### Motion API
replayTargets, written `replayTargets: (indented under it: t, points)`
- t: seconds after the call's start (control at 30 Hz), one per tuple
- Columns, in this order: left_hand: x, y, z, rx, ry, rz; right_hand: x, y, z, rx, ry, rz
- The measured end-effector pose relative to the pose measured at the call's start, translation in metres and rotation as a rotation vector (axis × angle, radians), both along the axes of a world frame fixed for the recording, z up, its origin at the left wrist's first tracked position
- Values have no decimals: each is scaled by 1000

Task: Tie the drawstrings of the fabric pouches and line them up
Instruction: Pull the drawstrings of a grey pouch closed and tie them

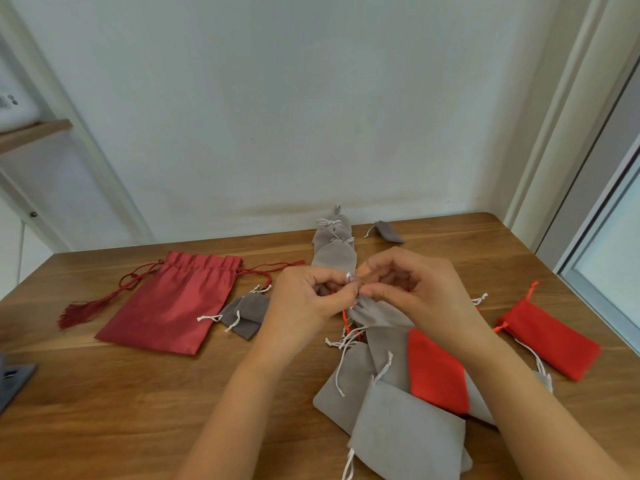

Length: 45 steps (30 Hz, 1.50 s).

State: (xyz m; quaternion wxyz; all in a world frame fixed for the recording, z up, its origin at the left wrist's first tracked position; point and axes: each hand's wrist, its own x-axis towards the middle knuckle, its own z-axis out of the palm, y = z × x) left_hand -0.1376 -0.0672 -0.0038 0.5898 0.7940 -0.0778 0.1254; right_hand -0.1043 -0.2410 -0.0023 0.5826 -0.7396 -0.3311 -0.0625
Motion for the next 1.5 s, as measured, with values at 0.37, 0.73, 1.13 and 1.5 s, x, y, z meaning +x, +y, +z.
replayTargets:
  t: [0.37, 0.73, 1.13, 1.5]
  points:
    - [1, 1, -3, 196, -133, 95, -3, 13, -8, -53, -153, -114]
    - [2, 3, 4, -128, 61, 188, 5, 17, -16, -147, -268, -276]
    - [4, 6, 4, -287, 250, 128, 6, 11, -14, -296, -328, -213]
    - [-3, 12, 14, -261, 173, -54, 0, 8, -10, -243, -212, 0]
